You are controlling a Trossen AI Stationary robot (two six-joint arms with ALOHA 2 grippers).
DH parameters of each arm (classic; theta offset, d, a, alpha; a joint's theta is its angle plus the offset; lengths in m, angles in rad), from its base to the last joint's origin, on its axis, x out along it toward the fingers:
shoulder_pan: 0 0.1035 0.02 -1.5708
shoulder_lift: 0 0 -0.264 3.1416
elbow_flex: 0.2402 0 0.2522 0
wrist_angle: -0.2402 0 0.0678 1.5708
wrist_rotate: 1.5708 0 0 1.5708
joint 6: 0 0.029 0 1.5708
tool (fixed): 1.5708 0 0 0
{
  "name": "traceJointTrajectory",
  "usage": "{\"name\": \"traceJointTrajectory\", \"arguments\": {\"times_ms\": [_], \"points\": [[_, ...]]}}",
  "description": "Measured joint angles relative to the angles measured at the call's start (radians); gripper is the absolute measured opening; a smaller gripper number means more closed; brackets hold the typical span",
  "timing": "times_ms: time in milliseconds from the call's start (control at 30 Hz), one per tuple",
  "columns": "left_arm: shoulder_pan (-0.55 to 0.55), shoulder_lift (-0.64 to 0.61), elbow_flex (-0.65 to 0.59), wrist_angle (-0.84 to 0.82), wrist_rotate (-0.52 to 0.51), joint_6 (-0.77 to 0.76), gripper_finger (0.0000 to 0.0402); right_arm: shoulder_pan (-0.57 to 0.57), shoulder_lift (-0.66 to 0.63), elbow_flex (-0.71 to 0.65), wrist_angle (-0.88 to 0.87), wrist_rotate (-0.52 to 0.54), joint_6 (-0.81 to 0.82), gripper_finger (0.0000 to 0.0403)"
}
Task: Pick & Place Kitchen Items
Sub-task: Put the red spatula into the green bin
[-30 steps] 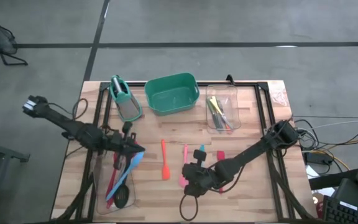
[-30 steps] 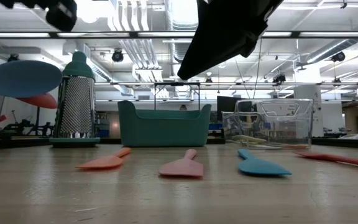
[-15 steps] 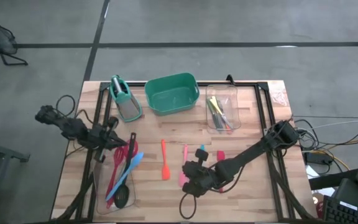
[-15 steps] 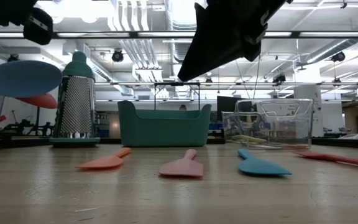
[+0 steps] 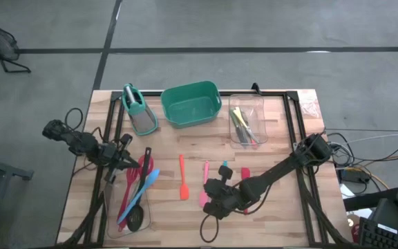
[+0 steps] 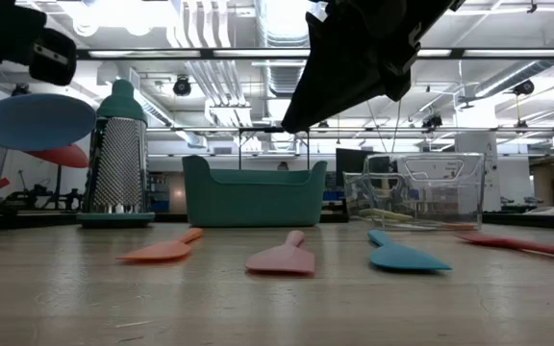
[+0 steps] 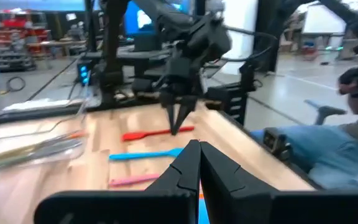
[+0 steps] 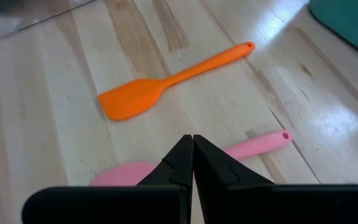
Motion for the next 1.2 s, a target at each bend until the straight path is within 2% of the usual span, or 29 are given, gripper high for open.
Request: {"name": "traceJointTrajectory", "arguments": {"times_ms": [167,333,700,867,1000,1200], "points": [[0.001,0.000,-0.023,0.081,-0.065,-0.016,0.0010,0.000,0.000,-0.005,0.004,-0.002,0.025,0.0008],[0.001,0.005,-0.047,0.075,-0.068,0.001,0.0010,0.000,0.000,-0.006,0.037,-0.043,0.027,0.0008],[0.001,0.016,-0.136,0.071,-0.068,-0.015,0.0010,-0.006,-0.004,-0.005,0.056,-0.038,0.024,0.0008],[0.001,0.037,-0.134,0.071,-0.068,-0.012,0.0010,-0.026,-0.007,-0.005,0.056,-0.035,0.030,0.0008],[0.001,0.036,-0.135,0.072,-0.068,-0.012,0.0010,-0.030,-0.028,-0.005,-0.031,-0.086,0.156,0.0008],[0.001,0.039,-0.136,0.074,-0.068,-0.011,0.0010,-0.033,-0.094,0.018,-0.363,-0.139,0.507,0.0008]]}}
